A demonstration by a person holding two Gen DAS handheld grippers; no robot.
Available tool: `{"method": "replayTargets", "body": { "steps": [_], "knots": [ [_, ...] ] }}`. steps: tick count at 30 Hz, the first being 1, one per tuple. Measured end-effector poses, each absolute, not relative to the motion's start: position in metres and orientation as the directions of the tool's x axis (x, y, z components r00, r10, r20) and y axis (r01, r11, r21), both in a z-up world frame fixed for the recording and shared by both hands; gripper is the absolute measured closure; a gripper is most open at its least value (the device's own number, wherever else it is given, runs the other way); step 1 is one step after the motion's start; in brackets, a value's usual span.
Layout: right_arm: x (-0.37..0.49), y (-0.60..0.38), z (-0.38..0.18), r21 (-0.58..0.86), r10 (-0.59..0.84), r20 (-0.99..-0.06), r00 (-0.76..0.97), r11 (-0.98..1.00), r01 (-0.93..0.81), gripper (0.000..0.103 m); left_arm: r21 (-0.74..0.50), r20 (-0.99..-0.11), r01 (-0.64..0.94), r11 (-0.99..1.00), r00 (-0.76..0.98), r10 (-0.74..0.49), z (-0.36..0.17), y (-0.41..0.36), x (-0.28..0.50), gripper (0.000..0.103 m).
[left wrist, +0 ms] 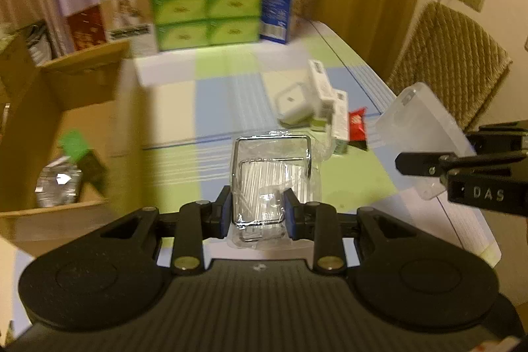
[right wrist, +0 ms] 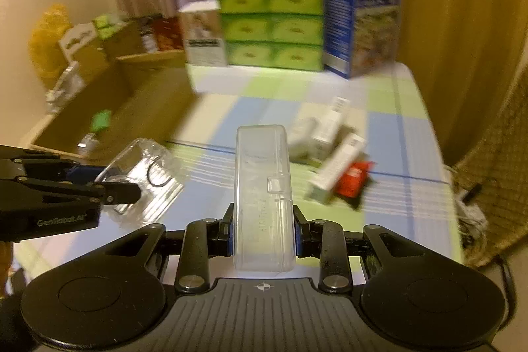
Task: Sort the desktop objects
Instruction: 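Carry the clip pack with the left tool while the right tool carries the clear case, then release the clip pack with the left tool while the right tool drops the clear case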
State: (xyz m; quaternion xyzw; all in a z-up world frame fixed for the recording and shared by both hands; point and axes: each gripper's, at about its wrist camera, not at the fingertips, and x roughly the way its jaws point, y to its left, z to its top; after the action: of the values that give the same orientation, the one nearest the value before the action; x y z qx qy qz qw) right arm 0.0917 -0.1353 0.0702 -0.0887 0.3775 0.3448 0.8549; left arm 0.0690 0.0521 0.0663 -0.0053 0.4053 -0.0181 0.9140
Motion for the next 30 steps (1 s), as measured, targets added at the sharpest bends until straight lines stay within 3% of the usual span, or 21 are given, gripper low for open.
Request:
{"method": "replayTargets", "body": {
  "steps": [14, 30],
  "knots": [
    [0.049, 0.007, 0.096, 0.146, 0.649, -0.677, 0.346, 0.579, -0.802, 0.075, 0.028, -0.705, -0.172, 0.985, 0.695, 0.141, 0.118, 0.192, 0.024, 0.077],
    [0.071, 0.127, 0.068, 0.144, 0.640, -0.724, 0.256, 0.504, -0.852, 0.075, 0.019, -0.722, -0.255, 0.967, 0.665, 0.190, 0.096, 0.294, 0.062, 0.077]
  ]
}}
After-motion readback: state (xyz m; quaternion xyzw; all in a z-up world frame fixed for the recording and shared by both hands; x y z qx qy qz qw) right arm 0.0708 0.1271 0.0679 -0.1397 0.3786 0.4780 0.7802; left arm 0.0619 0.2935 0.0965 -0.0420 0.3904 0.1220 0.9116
